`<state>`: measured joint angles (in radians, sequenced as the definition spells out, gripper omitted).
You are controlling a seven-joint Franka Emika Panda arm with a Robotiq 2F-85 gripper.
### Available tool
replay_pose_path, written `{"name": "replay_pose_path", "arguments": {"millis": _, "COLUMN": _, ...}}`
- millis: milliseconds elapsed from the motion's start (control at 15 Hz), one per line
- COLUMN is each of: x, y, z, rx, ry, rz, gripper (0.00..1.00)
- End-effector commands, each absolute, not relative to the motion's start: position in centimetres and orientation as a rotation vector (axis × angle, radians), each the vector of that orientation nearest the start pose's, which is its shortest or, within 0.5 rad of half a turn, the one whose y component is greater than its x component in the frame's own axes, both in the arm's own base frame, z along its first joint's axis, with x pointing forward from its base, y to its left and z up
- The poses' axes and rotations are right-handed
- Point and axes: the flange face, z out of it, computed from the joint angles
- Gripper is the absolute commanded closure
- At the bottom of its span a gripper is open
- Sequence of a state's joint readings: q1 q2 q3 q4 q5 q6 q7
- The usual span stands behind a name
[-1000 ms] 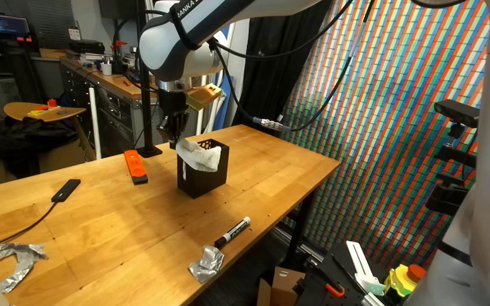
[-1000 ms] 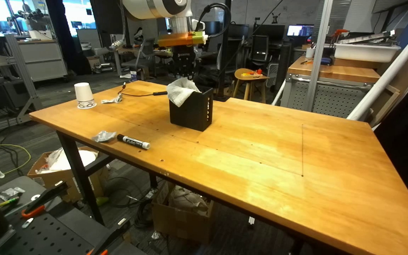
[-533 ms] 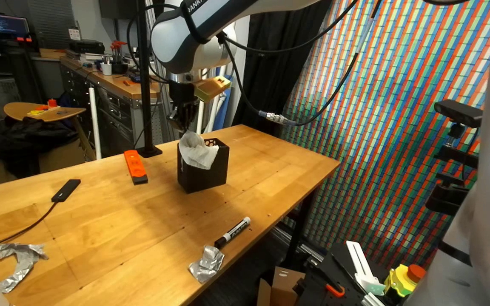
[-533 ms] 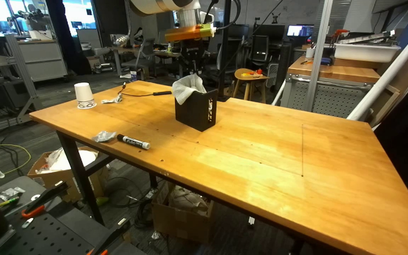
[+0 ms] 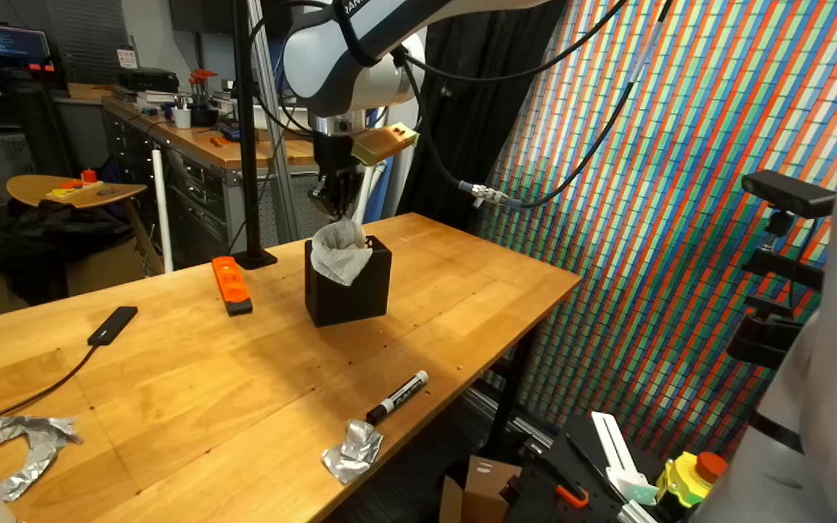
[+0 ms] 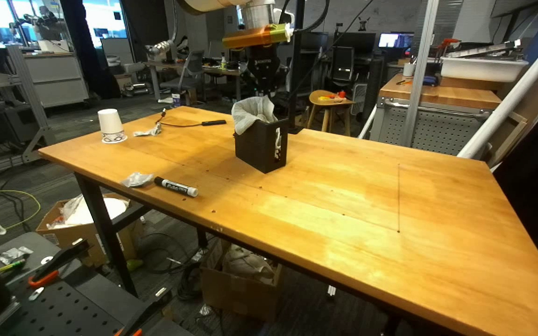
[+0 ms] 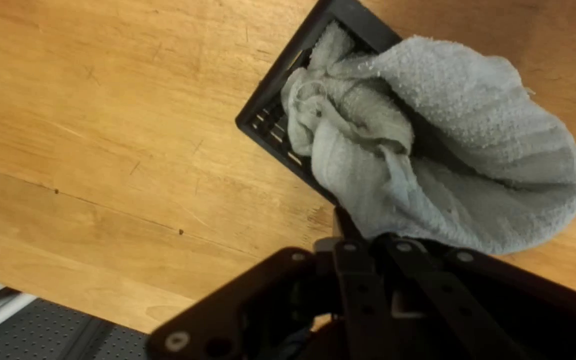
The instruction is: Put the towel in the black box
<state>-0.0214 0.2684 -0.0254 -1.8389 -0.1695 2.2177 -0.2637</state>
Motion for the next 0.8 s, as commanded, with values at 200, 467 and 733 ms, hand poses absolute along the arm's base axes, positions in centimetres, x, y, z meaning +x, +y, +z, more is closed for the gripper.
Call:
{"name": "replay_pose_path", "arguments": {"millis": 200, "x": 60.4, "y": -3.1, "z": 38.1, "rx": -3.292, "ry": -0.422, "rz": 0.005, "gripper": 0.98}}
{"name": "replay_pose_path", "arguments": {"millis": 467, "x": 60.2, "y": -2.7, "z": 37.3, "rx": -3.285, "ry": -0.385, "rz": 0.008, "gripper": 0.98}}
{"name": "replay_pose_path", "arguments": {"millis": 733, "x": 60.5, "y": -2.8, "z": 36.7, "rx": -3.288, "ry": -0.34, "rz": 0.016, "gripper": 0.98}}
